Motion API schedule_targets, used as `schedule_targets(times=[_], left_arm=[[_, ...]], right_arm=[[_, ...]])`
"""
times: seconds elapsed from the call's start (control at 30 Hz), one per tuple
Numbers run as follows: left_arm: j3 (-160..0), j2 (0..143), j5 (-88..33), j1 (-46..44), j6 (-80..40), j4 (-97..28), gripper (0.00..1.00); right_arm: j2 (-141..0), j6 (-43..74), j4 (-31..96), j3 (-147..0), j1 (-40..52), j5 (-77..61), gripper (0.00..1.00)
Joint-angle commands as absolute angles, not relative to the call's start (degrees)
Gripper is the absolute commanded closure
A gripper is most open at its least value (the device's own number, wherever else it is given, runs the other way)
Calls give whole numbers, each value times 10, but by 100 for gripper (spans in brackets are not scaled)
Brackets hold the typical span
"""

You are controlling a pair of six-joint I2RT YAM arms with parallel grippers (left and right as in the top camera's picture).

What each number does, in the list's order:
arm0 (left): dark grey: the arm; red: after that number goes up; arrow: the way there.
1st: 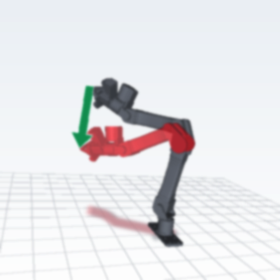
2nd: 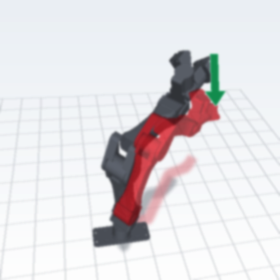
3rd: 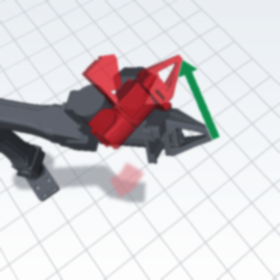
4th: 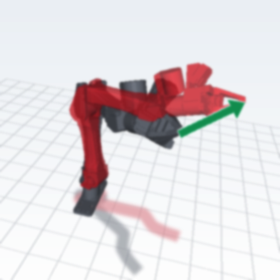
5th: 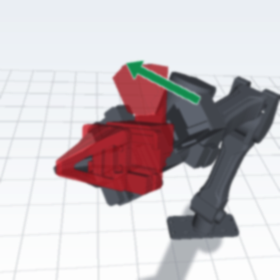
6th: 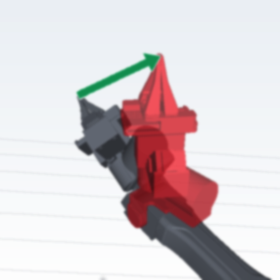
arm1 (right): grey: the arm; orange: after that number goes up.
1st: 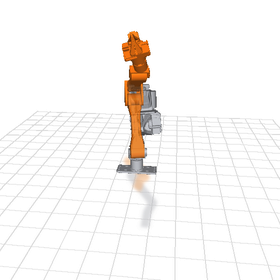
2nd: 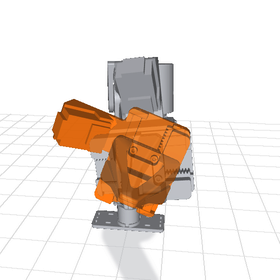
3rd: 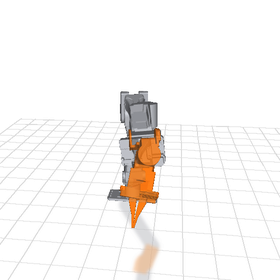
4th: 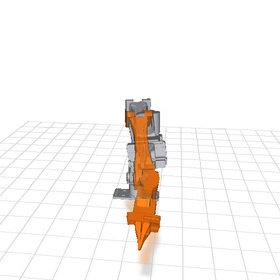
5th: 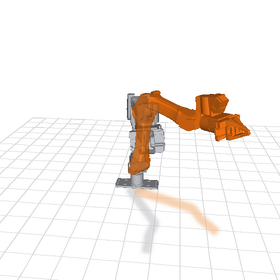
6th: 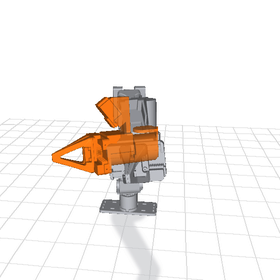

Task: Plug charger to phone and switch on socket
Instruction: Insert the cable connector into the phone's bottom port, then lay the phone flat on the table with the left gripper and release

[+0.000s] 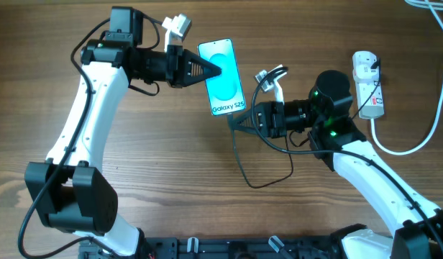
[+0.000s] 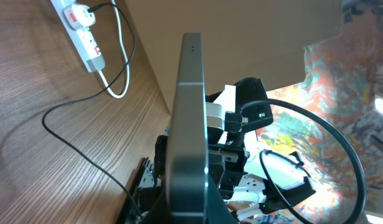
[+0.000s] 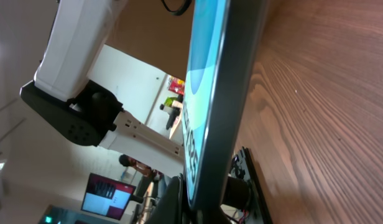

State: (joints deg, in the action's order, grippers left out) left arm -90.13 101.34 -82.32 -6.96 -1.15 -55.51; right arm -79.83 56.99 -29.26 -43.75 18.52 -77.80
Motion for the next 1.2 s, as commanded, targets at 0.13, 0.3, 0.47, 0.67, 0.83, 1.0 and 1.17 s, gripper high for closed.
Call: schedule_targets(times=[0.13,0.3,0.47,0.67,0.83,1.0,1.17], left_arm=[[-899,1003,-822,-109,-2,-568,96],[-899,1003,-822,-109,-2,-569,96],[-899,1003,-822,-109,-2,-568,96],[-899,1003,-804,-95,-2,-568,96],[-899,1003,-725,-81,-2,-569,96],[-899,1003,-543,-81,-2,-598,96],[-899,1025,-468,-81,18,-627,96]], right_arm=[[-804,576,-311,-453,173,-669,96],[-804,587,-320,-453,173,-665,96],[-804,588,-323,-453,173,-668,96],[-804,569,-303,-453,173,-719,72],[-804,530,-252,-453,173,-721,57],[-804,475,-197,-453,173,-679,41],[-804,387,-60,-453,173,-570,40]])
